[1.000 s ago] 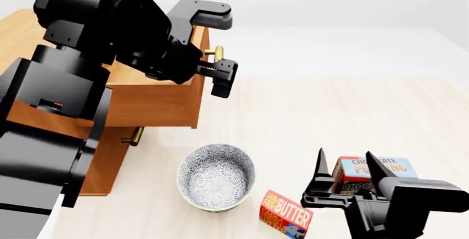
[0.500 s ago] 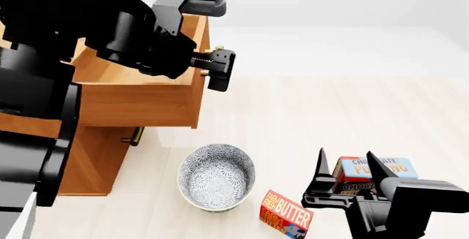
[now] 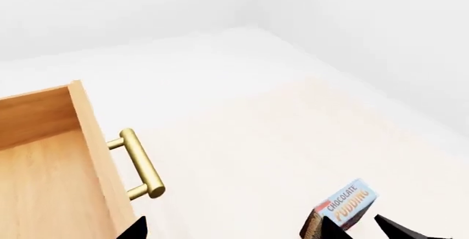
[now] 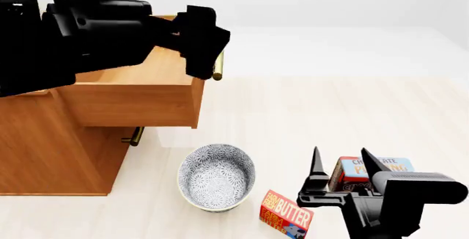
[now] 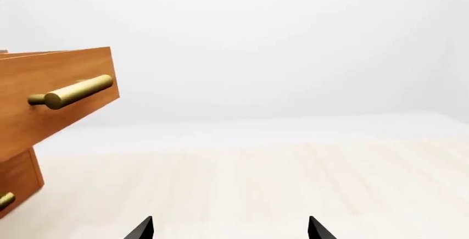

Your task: Put the butter at the back in the top drawer of the cabinet and close it.

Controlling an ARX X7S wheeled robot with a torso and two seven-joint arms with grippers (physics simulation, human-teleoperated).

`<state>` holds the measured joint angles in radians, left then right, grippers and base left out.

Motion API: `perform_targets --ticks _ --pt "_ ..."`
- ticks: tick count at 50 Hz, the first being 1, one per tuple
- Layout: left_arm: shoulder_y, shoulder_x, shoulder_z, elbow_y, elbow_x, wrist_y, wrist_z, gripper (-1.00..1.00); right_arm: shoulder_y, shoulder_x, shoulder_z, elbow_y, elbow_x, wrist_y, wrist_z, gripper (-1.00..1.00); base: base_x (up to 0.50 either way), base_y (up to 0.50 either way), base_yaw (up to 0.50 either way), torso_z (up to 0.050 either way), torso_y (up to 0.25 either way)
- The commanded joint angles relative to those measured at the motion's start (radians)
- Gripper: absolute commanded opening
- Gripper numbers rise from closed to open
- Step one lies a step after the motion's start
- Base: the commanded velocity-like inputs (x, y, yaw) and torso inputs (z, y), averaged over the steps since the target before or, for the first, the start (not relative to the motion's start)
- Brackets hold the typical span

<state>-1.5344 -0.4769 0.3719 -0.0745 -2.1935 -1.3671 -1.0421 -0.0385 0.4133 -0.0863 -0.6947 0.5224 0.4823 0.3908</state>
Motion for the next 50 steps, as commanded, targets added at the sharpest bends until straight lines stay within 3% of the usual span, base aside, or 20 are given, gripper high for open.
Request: perform_targets --ticks 1,11,20,30,40,45,50 --pt "0.164 -0.154 -0.097 0.394 -0.255 0.140 -0.189 1.00 0.044 0.047 0.002 -0.063 0.060 0.122 0.024 1.00 0.00 0.00 0.00 0.000 0.000" --pt "0.376 -0.264 -0.289 0.731 -0.339 0.239 -0.224 1.00 0.186 0.231 0.101 -0.214 0.458 0.495 0.078 1.00 0.00 0.00 0.00 0.000 0.000" --pt "0.497 -0.307 -0.441 0.874 -0.376 0.273 -0.221 1.00 0.415 0.383 0.117 -0.143 0.925 0.712 0.175 1.00 0.00 0.00 0.00 0.000 0.000" --pt "0.571 -0.337 -0.541 0.879 -0.401 0.257 -0.193 1.00 0.748 0.479 -0.110 0.034 1.244 0.908 0.241 1.00 0.00 0.00 0.00 0.000 0.000" --pt "0.614 -0.339 -0.582 0.877 -0.403 0.252 -0.176 1.00 1.088 0.524 -0.507 0.269 1.600 1.027 0.411 1.00 0.00 0.00 0.00 0.000 0.000" --pt "0.620 -0.335 -0.581 0.870 -0.394 0.247 -0.169 1.00 1.210 0.506 -0.668 0.374 1.652 1.079 0.411 1.00 0.00 0.00 0.00 0.000 0.000" --pt "0.630 -0.337 -0.589 0.869 -0.394 0.244 -0.162 1.00 1.337 0.494 -0.848 0.437 1.611 1.085 0.301 1.00 0.00 0.00 0.00 0.000 0.000"
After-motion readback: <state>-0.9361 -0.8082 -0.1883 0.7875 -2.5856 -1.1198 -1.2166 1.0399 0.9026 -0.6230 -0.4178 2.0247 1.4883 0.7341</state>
